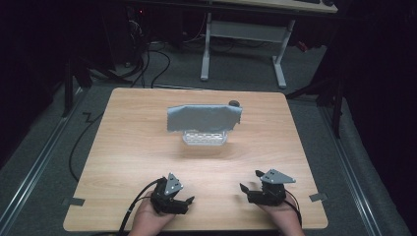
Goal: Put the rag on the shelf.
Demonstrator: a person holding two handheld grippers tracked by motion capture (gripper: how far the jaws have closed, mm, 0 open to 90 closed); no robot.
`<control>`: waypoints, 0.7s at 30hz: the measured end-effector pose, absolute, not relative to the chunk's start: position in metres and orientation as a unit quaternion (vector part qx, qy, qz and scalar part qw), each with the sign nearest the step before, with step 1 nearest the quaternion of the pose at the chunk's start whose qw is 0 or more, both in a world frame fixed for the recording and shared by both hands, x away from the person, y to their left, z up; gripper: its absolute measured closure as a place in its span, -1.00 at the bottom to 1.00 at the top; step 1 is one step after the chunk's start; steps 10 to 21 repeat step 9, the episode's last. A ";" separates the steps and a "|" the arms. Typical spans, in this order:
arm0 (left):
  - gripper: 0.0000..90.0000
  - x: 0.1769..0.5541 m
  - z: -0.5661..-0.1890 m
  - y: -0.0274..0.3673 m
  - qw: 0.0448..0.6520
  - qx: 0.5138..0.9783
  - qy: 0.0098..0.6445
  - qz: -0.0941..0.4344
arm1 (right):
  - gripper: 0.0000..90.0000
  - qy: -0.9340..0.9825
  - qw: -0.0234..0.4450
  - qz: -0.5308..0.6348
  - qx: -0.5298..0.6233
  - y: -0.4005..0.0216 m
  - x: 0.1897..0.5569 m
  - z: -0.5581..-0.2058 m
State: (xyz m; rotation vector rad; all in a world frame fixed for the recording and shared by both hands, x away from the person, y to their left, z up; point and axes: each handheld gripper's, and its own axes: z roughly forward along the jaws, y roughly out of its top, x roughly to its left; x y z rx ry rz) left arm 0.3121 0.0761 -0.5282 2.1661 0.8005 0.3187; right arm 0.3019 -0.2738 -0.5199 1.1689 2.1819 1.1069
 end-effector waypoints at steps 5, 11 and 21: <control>-0.60 0.323 -0.533 0.097 0.402 0.836 0.354 0.115 | -0.56 0.786 0.207 0.397 0.426 -0.273 0.309 -0.526; -0.61 0.323 -0.532 0.100 0.404 0.833 0.358 0.123 | -0.56 0.787 0.207 0.396 0.425 -0.272 0.309 -0.526; -0.61 0.323 -0.532 0.100 0.404 0.833 0.358 0.123 | -0.56 0.787 0.207 0.396 0.425 -0.272 0.309 -0.526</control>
